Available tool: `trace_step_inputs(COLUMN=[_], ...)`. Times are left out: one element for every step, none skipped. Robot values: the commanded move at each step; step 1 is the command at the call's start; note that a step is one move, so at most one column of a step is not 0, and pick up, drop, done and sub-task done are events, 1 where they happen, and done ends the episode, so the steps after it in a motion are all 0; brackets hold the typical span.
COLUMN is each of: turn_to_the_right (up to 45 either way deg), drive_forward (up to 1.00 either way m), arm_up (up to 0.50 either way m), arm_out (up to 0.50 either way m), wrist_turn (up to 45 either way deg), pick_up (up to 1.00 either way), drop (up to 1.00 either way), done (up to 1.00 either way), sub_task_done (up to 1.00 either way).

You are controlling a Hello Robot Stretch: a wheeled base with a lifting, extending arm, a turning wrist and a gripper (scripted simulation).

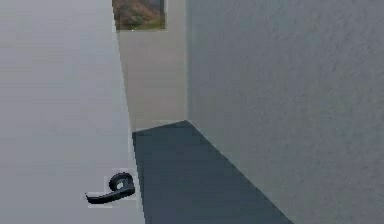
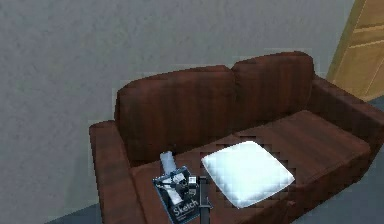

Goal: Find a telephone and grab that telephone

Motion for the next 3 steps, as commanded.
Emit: trace_step_inputs(turn_to_the_right=[0.0,0.0,0.0], drive_forward=[0.00,0.00,0.00], arm_up=[0.00,0.10,0.00], arm_out=[0.00,0.00,0.00], wrist_turn=[0.0,0.0,0.0], pick_up=[1.00,0.00,0.00], drop=[0.00,0.00,0.00], done=[0.00,0.00,1.00], sub_task_done=[0.00,0.00,0.00])
